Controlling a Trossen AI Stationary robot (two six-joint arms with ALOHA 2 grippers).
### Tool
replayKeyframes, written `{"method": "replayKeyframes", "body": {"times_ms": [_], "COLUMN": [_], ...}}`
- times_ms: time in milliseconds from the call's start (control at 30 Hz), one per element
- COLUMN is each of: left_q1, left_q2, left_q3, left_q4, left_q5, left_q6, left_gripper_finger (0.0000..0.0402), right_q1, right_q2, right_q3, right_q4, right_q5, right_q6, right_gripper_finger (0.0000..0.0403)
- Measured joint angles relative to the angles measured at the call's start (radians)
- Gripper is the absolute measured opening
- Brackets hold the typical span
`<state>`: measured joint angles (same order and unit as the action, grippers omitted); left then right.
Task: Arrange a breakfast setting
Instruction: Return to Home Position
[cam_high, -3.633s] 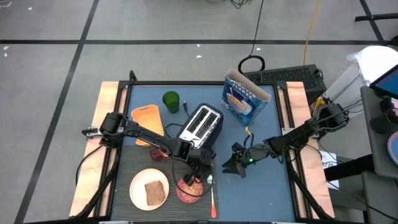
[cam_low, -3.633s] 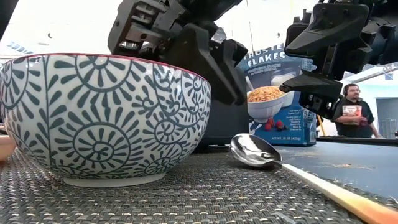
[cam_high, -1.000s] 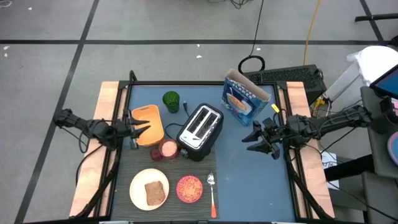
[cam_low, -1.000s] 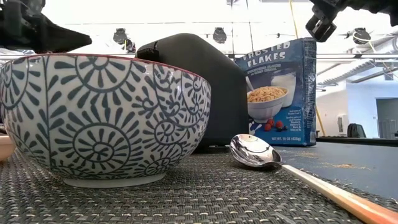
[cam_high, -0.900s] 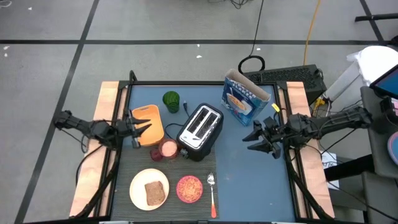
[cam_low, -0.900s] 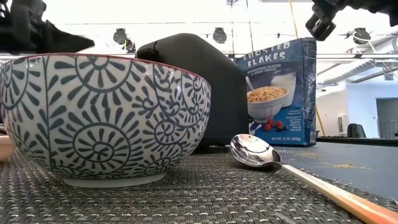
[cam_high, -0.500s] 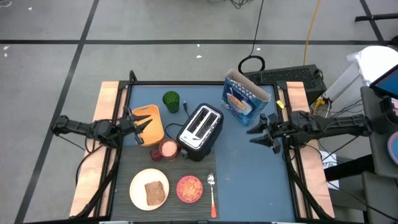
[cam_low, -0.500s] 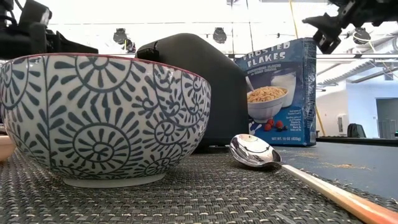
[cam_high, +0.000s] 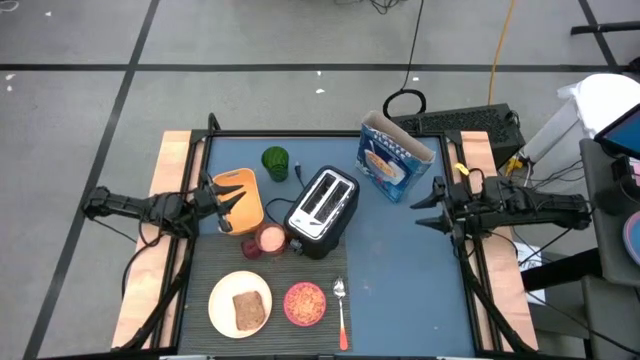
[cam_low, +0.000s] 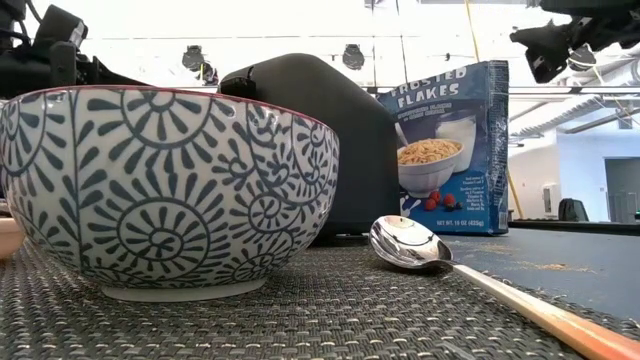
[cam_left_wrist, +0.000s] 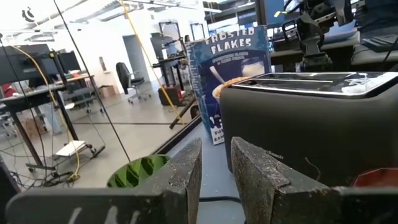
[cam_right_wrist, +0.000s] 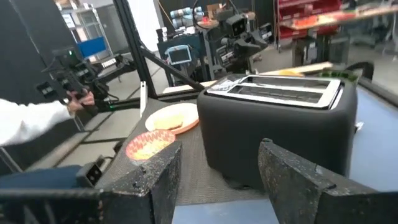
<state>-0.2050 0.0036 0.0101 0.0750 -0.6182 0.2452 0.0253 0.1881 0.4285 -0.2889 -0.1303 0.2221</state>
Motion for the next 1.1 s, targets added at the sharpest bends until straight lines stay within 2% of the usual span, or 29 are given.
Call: {"method": "replayKeyframes", "body": {"times_ms": [133, 433, 733, 867, 1100], "left_q1": [0.0, 0.0, 0.0, 0.0, 0.0], "left_q2": [0.0, 0.0, 0.0, 0.0, 0.001], "left_q3": [0.0, 0.0, 0.0, 0.0, 0.0], "left_q4": [0.0, 0.004, 0.007, 0.01, 0.01], "left_q5": [0.0, 0.0, -0.002, -0.002, -0.012], "left_q6": [-0.004, -0.015, 0.007, 0.012, 0.012], "left_gripper_finger": [0.0094, 0.0094, 0.0094, 0.0094, 0.0094], "right_q1": [-0.006, -0.007, -0.007, -0.016, -0.052], "right_q2": [-0.044, -0.188, -0.183, -0.183, -0.183], "right_q3": [-0.033, -0.177, -0.321, -0.385, -0.409], "right_q4": [-0.002, 0.002, 0.203, 0.328, 0.336], "right_q5": [0.001, 0.005, 0.009, 0.064, 0.129], "right_q6": [-0.066, -0.054, -0.082, -0.109, -0.159], "right_gripper_finger": [0.02, 0.02, 0.02, 0.02, 0.02]}}
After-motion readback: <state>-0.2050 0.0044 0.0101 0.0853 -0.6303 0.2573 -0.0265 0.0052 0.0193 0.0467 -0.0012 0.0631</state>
